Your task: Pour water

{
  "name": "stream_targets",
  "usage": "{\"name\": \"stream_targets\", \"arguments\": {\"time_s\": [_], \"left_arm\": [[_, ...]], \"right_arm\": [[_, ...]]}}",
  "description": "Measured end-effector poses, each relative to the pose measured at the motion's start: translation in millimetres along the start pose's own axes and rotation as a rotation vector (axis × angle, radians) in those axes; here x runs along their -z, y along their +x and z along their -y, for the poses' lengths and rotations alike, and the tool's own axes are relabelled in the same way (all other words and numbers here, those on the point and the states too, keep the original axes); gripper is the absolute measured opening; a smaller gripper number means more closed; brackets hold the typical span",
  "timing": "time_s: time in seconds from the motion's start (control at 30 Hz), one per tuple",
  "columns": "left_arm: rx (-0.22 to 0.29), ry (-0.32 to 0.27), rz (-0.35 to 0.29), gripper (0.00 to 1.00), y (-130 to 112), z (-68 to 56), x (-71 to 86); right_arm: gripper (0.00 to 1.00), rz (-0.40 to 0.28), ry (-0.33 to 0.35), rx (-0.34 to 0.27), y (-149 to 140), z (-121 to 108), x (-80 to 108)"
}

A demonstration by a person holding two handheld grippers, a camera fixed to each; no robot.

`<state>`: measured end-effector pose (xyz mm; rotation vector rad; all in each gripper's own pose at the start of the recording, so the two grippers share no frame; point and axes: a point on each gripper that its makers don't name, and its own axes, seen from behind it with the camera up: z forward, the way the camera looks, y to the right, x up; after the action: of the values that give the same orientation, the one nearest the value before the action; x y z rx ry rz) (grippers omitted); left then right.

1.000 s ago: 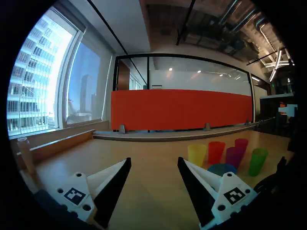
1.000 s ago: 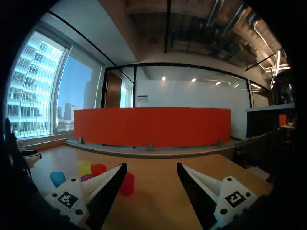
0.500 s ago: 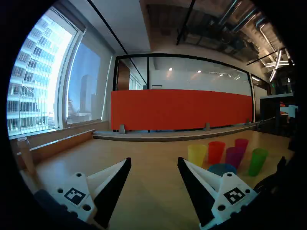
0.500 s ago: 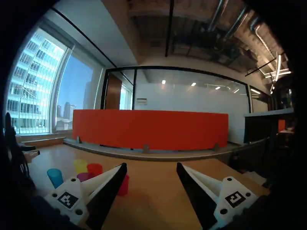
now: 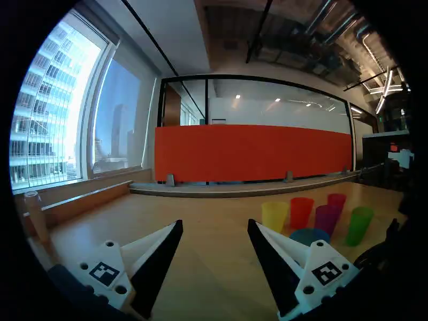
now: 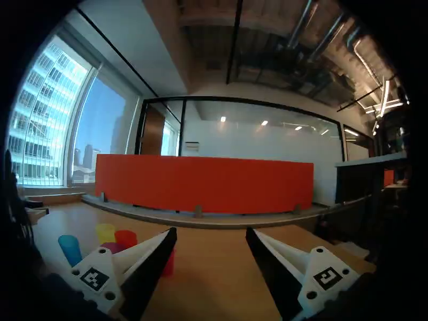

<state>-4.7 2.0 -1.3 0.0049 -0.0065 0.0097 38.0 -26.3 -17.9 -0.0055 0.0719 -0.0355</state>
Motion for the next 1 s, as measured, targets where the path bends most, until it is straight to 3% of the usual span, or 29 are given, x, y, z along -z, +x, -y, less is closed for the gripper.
{"name": "stream_targets", "arguments": {"time_s": [0.37,1.0], "left_arm": [[0.000,0.000,0.000,0.90,-1,-0.3,-0.8],[0.000,0.000,0.000,0.90,0,-0.4,-1.1]], "right_arm": [[1.00,0.007,-0.011,-0.042,-29,1,-5.0],[1.00,0.010,0.003,-0.077,-52,-4,-4.0]]}}
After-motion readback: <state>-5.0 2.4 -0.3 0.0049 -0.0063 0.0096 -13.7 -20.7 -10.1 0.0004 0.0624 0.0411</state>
